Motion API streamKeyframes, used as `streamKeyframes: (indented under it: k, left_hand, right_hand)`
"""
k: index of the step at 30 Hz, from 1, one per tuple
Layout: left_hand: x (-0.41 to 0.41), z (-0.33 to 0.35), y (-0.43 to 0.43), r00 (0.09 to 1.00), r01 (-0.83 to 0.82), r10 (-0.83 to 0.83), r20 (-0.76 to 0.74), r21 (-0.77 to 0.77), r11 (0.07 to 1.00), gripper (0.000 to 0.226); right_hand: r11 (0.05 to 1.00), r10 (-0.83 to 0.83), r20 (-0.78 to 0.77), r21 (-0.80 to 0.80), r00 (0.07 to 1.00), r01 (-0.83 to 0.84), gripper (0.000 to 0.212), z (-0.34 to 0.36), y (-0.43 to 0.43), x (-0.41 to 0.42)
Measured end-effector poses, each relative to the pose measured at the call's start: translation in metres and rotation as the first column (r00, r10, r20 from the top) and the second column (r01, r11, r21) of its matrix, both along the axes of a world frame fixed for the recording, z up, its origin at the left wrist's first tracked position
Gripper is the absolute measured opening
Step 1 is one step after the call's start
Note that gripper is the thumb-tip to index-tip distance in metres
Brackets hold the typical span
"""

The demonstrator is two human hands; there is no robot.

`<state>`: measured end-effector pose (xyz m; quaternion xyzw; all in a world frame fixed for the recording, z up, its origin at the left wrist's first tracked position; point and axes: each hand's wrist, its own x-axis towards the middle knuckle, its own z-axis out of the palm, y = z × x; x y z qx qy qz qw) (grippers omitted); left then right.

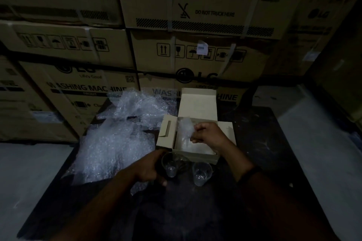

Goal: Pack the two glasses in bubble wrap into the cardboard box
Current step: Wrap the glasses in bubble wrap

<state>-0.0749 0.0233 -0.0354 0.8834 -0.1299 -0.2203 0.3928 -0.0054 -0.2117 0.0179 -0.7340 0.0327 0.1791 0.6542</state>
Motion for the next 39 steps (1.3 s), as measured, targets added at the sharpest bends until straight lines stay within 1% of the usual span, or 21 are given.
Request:
streamKeyframes:
  k: [2,5,8,14,18,21,22,23,25,26,27,28,29,30,32,33,34,35,37,38,39]
  left_hand:
    - [0.000,-0.008,0.000,1.000,-0.023,0.023,0.017,0.004,1.000,0.099]
    - [0.001,-0.013,-0.004,0.996,-0.071,0.070,0.056,0.014,0.997,0.086]
    - [0.000,-0.017,-0.007,0.990,-0.108,0.107,0.088,0.010,0.994,0.081]
    - [0.004,-0.014,-0.008,0.951,-0.243,0.254,0.178,-0.081,0.967,0.065]
    - [0.010,0.004,-0.014,0.900,-0.325,0.369,0.232,-0.208,0.923,0.066]
    - [0.016,0.018,-0.020,0.881,-0.330,0.392,0.265,-0.250,0.910,0.060]
    - [0.018,0.021,-0.022,0.878,-0.321,0.389,0.279,-0.258,0.911,0.058]
    - [0.019,0.024,-0.024,0.877,-0.311,0.384,0.290,-0.267,0.912,0.057]
    - [0.020,0.027,-0.027,0.876,-0.301,0.382,0.295,-0.283,0.911,0.059]
    - [0.020,0.028,-0.028,0.878,-0.294,0.378,0.295,-0.291,0.910,0.059]
    - [0.020,0.028,-0.028,0.881,-0.284,0.370,0.295,-0.295,0.912,0.058]
    - [0.020,0.028,-0.028,0.884,-0.274,0.361,0.297,-0.295,0.915,0.056]
    - [0.021,0.027,-0.028,0.889,-0.267,0.351,0.294,-0.289,0.919,0.056]
    - [0.021,0.027,-0.027,0.893,-0.266,0.345,0.288,-0.280,0.923,0.058]
    - [0.022,0.024,-0.024,0.895,-0.275,0.348,0.279,-0.270,0.923,0.066]
    - [0.022,0.022,-0.022,0.893,-0.281,0.354,0.277,-0.270,0.921,0.069]
    - [0.022,0.022,-0.022,0.891,-0.286,0.359,0.277,-0.270,0.919,0.072]
    - [0.022,0.022,-0.021,0.892,-0.284,0.358,0.276,-0.273,0.919,0.074]
    - [0.021,0.024,-0.021,0.893,-0.278,0.354,0.278,-0.278,0.920,0.074]
    - [0.021,0.026,-0.022,0.895,-0.273,0.349,0.276,-0.279,0.921,0.072]
    - [0.021,0.028,-0.023,0.899,-0.264,0.340,0.276,-0.277,0.924,0.069]
  right_hand:
    - [0.999,0.031,-0.013,-0.031,0.999,-0.032,0.017,0.001,0.000,-0.002]
    - [0.990,0.068,0.034,-0.128,0.997,-0.063,0.019,0.002,-0.001,-0.004]
    - [0.988,0.060,0.060,-0.145,0.996,-0.051,0.021,0.003,0.001,-0.005]
    - [0.999,-0.012,0.064,0.053,0.998,0.009,0.031,0.012,-0.002,-0.008]
    - [0.974,-0.130,0.069,0.194,0.989,0.114,0.019,0.016,0.004,-0.011]
    - [0.970,-0.125,0.073,0.218,0.989,0.106,0.012,0.017,0.015,-0.017]
    - [0.981,-0.102,0.110,0.178,0.989,0.081,0.011,0.017,0.018,-0.019]
    - [0.994,-0.070,0.181,0.093,0.981,0.054,0.010,0.015,0.021,-0.020]
    - [0.978,0.055,0.399,-0.208,0.915,0.032,0.009,0.010,0.022,-0.019]
    - [0.924,0.171,0.514,-0.380,0.840,0.045,0.007,0.007,0.022,-0.019]
    - [0.854,0.303,0.604,-0.516,0.737,0.071,0.006,0.005,0.021,-0.019]
    - [0.792,0.423,0.652,-0.603,0.629,0.093,0.008,0.002,0.019,-0.019]
    - [0.734,0.531,0.646,-0.674,0.548,0.083,0.011,0.002,0.017,-0.019]
    - [0.656,0.637,0.580,-0.754,0.507,0.038,0.015,0.004,0.016,-0.019]
    - [0.497,0.766,0.418,-0.867,0.488,-0.039,0.028,0.008,0.014,-0.017]
    - [0.448,0.791,0.360,-0.892,0.494,-0.067,0.037,0.010,0.011,-0.016]
    - [0.439,0.794,0.346,-0.895,0.500,-0.077,0.046,0.013,0.009,-0.016]
    - [0.465,0.782,0.369,-0.882,0.502,-0.075,0.050,0.017,0.006,-0.017]
    - [0.520,0.769,0.426,-0.850,0.476,-0.080,0.046,0.023,0.005,-0.022]
    - [0.506,0.789,0.417,-0.858,0.451,-0.092,0.047,0.026,0.007,-0.025]
    - [0.437,0.828,0.353,-0.893,0.437,-0.107,0.045,0.029,0.010,-0.028]
